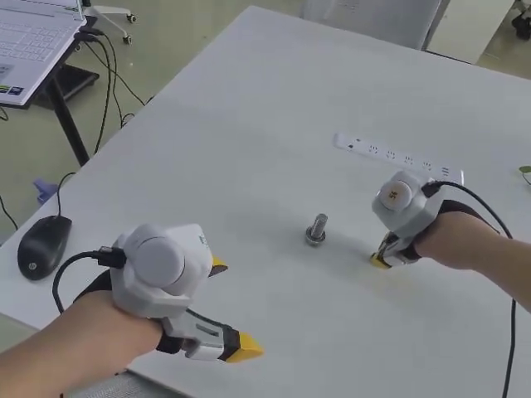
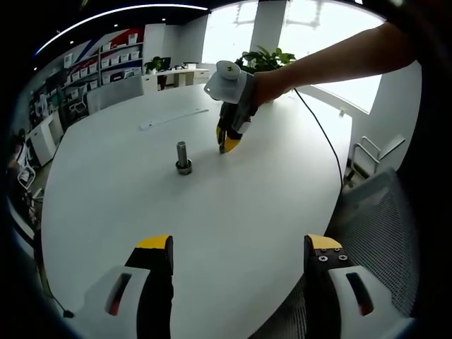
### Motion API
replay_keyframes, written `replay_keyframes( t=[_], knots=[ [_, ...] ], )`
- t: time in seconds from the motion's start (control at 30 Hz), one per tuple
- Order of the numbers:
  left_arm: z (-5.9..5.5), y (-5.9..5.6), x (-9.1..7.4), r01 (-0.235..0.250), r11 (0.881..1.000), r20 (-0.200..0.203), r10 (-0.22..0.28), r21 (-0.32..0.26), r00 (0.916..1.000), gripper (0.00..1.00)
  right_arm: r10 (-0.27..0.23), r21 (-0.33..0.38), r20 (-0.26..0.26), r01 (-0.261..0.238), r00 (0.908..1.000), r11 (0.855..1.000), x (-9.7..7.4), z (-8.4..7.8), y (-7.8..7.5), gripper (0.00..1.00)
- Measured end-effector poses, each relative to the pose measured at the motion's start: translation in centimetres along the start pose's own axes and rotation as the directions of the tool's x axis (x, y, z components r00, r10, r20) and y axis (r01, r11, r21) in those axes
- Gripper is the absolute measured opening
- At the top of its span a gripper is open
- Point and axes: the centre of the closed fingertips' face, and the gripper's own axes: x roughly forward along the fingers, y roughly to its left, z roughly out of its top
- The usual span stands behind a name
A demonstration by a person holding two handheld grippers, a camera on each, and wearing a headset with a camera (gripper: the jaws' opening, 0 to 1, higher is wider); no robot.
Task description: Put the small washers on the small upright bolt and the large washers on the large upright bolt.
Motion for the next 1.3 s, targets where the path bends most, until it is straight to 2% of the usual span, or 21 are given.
replay_keyframes(
  t=[0.3,0.4,0.5,0.63,0.73,0.83,0.9,0.97,1.13,1.3],
  knots=[
    [-0.2,-0.3,-0.2,-0.005,1.0,0.0,0.005,-0.005,1.0,0.75,0.012,0.011,0.009,-0.012,0.9999,1.0,-0.4,0.1,0.2,0.33],
    [0.3,-0.4,-0.3,-0.005,1.0,0.025,0.005,-0.02,0.9997,0.76,0.017,0.035,0.024,-0.018,0.9996,0.999,-0.8,0.0,0.3,0.34],
    [0.4,-0.6,-0.3,-0.004,1.0,0.027,0.004,-0.011,0.9996,0.77,0.012,0.04,0.029,-0.013,0.9995,0.999,-1.4,-0.1,0.5,0.36],
    [0.4,-0.7,-0.4,-0.005,1.0,0.025,0.005,0.003,0.9997,0.77,0.002,0.051,0.052,-0.005,0.9986,0.999,-2.3,0.0,0.6,0.37],
    [0.5,-0.7,-0.7,-0.008,1.0,0.035,0.008,-0.008,0.9994,0.77,-0.015,0.062,0.085,0.009,0.9963,0.998,-3.0,0.3,0.5,0.39],
    [0.2,-0.8,-1.0,-0.009,1.0,0.028,0.009,0.0,0.9996,0.77,-0.039,0.071,0.134,0.029,0.9902,0.997,-4.1,0.8,0.5,0.39],
    [-0.1,-0.7,-1.1,-0.01,1.0,0.024,0.01,-0.002,0.9997,0.77,-0.046,0.104,0.147,0.031,0.9881,0.994,-4.7,0.7,0.6,0.39],
    [-0.1,-0.6,-1.3,-0.012,1.0,0.028,0.013,-0.006,0.9995,0.78,-0.072,0.119,0.176,0.051,0.9818,0.992,-5.5,0.8,0.4,0.39],
    [0.1,-0.6,-1.9,-0.014,1.0,0.046,0.015,-0.021,0.9988,0.79,-0.092,0.177,0.239,0.05,0.9667,0.983,-7.1,0.5,0.9,0.43],
    [-0.1,-0.2,-2.5,-0.018,0.999,0.053,0.019,-0.026,0.9984,0.81,-0.138,0.246,0.339,0.054,0.9305,0.968,-9.1,0.7,1.4,0.48]
  ],
)
